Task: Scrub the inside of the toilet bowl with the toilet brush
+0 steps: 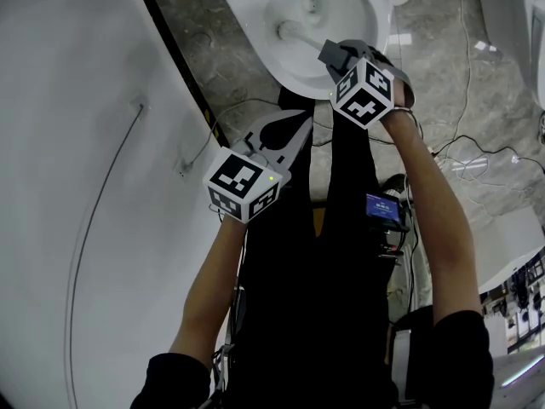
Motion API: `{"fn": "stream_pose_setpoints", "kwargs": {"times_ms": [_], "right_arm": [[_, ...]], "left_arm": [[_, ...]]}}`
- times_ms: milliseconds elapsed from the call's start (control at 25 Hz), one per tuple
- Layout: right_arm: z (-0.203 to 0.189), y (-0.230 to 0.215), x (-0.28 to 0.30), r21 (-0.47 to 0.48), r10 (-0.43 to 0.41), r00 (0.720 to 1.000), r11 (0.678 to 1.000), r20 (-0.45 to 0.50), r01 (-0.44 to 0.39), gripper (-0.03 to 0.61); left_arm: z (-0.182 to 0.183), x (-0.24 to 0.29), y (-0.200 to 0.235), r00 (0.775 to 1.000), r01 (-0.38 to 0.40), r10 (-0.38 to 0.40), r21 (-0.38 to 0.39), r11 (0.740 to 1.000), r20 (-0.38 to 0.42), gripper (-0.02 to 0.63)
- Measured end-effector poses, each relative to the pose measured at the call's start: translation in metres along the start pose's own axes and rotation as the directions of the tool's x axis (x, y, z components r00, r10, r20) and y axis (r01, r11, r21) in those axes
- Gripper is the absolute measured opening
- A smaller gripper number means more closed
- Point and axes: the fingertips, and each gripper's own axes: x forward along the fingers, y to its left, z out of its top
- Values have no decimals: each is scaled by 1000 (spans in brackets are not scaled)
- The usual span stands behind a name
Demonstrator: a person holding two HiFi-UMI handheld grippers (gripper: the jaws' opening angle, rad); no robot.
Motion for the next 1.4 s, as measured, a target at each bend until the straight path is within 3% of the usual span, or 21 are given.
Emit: {"fn": "stream_pose_setpoints", "kwargs": {"times_ms": [920, 1400], "right_arm": [[-69, 43, -17, 54, 98, 995, 994, -29, -96, 156], [-112, 50, -34, 23, 60, 993, 998, -99, -58, 158]], "left_arm": [[-3, 11, -11, 1000, 17, -17, 25, 1000, -14, 12], [0, 10, -7, 1000, 7, -7, 22, 1000, -10, 11]]}}
